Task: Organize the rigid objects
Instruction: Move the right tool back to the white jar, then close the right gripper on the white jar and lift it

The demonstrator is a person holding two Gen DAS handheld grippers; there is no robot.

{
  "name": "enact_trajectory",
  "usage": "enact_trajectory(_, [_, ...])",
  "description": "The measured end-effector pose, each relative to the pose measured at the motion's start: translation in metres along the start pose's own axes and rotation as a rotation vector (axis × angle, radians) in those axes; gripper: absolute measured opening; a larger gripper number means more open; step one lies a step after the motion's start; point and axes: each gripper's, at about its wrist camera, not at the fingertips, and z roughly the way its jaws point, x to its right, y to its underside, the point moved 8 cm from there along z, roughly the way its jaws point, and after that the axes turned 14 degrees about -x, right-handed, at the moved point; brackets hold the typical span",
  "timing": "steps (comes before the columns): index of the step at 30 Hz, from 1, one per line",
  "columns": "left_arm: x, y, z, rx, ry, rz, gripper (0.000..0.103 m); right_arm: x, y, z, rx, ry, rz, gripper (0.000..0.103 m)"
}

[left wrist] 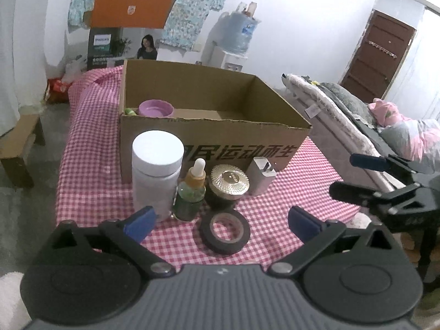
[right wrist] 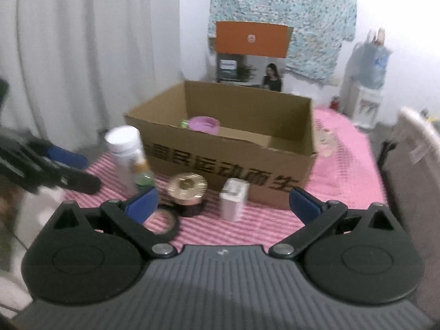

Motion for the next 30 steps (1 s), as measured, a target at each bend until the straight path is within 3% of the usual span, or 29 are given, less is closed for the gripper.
enact_trajectory(4, [-0.005, 0.003, 0.007, 0.015, -0.068, 0.044, 0.103, -0.003, -0.002, 0.000, 0.012, -0.100, 0.070, 0.102])
enact_trajectory(11, [-0.017, -0.003, 0.017, 0.070, -0.222, 0.112, 0.103, -0.027, -0.025, 0.010, 0.020, -0.263, 0.081, 0.102])
enact_trajectory(18, [-0.033, -0.017, 0.011, 0.145, -0.222, 0.123, 0.100, -0.067, -0.065, 0.031, 0.021, -0.372, 0.019, 0.102])
enact_trajectory(22, [-0.045, -0.024, 0.010, 0.159, -0.210, 0.105, 0.088, -0.091, -0.083, 0.050, -0.010, -0.418, -0.028, 0.100])
enact_trajectory(30, [-0.057, -0.034, 0.018, 0.134, -0.171, 0.099, 0.071, -0.111, -0.100, 0.091, -0.110, -0.462, -0.040, 0.079])
